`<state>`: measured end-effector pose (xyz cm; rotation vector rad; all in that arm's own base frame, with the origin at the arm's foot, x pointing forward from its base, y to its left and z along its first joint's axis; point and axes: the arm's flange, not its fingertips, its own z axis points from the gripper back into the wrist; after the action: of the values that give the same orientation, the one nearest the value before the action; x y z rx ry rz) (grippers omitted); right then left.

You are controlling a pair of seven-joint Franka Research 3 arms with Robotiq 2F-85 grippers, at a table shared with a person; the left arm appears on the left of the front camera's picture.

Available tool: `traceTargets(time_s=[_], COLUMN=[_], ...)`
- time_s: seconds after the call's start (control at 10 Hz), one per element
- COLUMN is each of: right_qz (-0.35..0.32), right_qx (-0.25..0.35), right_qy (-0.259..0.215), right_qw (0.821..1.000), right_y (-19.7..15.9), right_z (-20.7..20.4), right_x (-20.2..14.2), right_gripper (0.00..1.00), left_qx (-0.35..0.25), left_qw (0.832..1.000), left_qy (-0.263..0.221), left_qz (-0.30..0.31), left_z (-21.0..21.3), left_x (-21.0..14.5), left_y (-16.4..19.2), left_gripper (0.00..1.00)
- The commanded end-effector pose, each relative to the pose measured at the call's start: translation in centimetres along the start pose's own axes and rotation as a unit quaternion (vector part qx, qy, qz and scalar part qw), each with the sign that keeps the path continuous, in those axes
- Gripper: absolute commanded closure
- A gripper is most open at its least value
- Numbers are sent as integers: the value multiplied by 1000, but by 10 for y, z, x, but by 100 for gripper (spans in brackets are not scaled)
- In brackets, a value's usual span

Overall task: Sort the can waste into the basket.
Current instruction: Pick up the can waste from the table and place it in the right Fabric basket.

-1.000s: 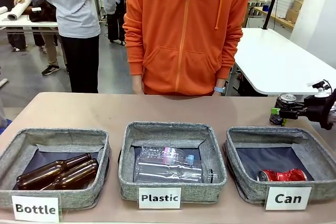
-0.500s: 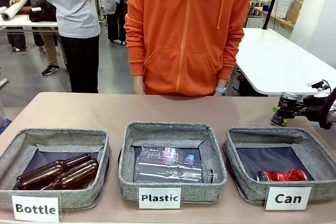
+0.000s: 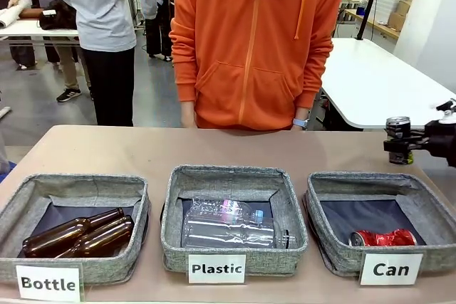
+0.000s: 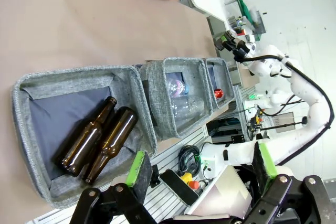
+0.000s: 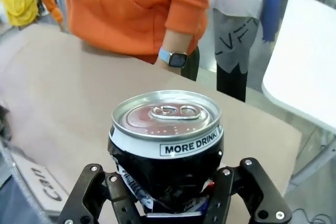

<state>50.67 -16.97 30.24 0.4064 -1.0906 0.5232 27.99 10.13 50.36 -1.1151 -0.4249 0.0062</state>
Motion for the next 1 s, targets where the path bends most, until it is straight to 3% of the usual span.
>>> traceTargets(time_s=[0.0,0.1,0.2,0.4,0.6,0.7,0.9], right_qz=[26,57,80,103,157,207,234], right_qx=[30,38,87,174,266,326,346], right_qy=[15,13,23,100,191,195,243], right_qw=[999,998,993,974,932,901,876], right_y=[15,24,41,79,117,141,173], right_z=[41,64,90,112,118,119,104], right_x=[27,42,56,67,71,78,90], right_gripper=[100,100,100,100,100,100,100], left_qx=[-7,-7,-7,-7,-7,-7,-7], left_qw=[1000,1000,1000,1000,1000,1000,1000], left_qy=[-2,-2,-2,-2,-2,-2,-2], left_qz=[1,1,1,1,1,1,1], left_z=[1,1,1,1,1,1,1], left_x=[1,1,1,1,1,1,1], left_y=[-3,-3,-3,-3,-3,-3,-3], left_gripper=[0,0,0,0,0,0,0])
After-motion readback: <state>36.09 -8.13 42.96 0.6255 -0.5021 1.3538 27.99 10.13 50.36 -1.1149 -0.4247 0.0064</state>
